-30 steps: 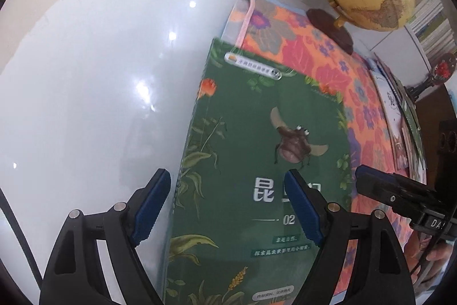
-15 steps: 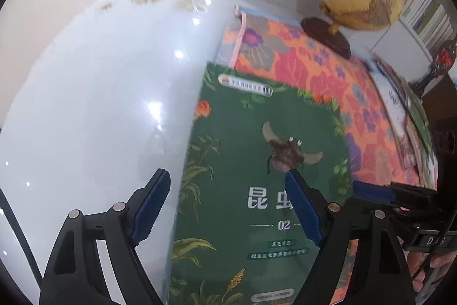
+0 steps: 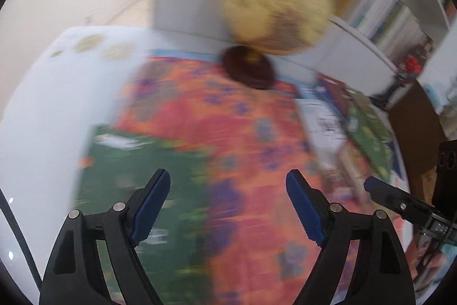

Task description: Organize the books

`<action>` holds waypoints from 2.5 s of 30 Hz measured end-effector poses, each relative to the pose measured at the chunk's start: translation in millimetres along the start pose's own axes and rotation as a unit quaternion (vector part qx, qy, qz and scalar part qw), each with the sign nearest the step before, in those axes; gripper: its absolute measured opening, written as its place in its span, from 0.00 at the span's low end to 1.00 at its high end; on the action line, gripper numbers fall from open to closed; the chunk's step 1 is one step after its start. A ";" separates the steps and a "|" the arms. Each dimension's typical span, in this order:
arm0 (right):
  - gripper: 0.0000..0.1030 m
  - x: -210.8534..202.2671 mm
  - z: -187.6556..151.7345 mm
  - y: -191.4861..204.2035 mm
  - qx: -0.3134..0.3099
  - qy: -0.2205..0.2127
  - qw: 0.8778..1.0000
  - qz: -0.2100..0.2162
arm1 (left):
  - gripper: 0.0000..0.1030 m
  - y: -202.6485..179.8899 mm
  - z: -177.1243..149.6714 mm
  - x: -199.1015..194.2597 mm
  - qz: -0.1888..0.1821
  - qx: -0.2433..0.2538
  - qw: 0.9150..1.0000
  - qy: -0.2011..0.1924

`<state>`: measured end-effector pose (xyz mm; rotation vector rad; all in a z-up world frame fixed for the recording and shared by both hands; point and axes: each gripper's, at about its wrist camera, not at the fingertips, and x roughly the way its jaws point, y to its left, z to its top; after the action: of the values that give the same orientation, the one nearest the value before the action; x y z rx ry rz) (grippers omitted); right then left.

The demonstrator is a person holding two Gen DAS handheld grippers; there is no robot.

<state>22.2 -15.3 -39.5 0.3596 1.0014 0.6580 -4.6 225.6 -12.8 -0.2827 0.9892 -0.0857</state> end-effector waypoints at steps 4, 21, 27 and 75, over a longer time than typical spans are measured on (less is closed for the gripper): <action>0.47 -61.5 7.4 -70.3 0.047 -0.049 0.996 -0.053 | 0.80 -72.2 6.6 29.2 -0.042 0.017 0.999 0.018; 0.47 -137.8 60.4 -320.8 0.137 -0.074 0.968 -0.196 | 0.80 -280.1 -5.5 173.4 -0.136 0.038 0.983 0.114; 0.50 -107.7 68.0 -322.2 0.063 -0.054 0.974 -0.212 | 0.80 -286.6 -12.9 185.7 -0.135 0.049 0.982 0.126; 0.52 -57.9 -29.7 -172.4 0.055 0.074 0.989 -0.114 | 0.80 -160.7 -39.2 96.0 -0.095 0.107 0.986 0.085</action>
<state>33.9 -183.8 -113.3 0.2902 1.2027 0.4286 24.5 44.5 -66.9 -0.1728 1.1107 -0.3931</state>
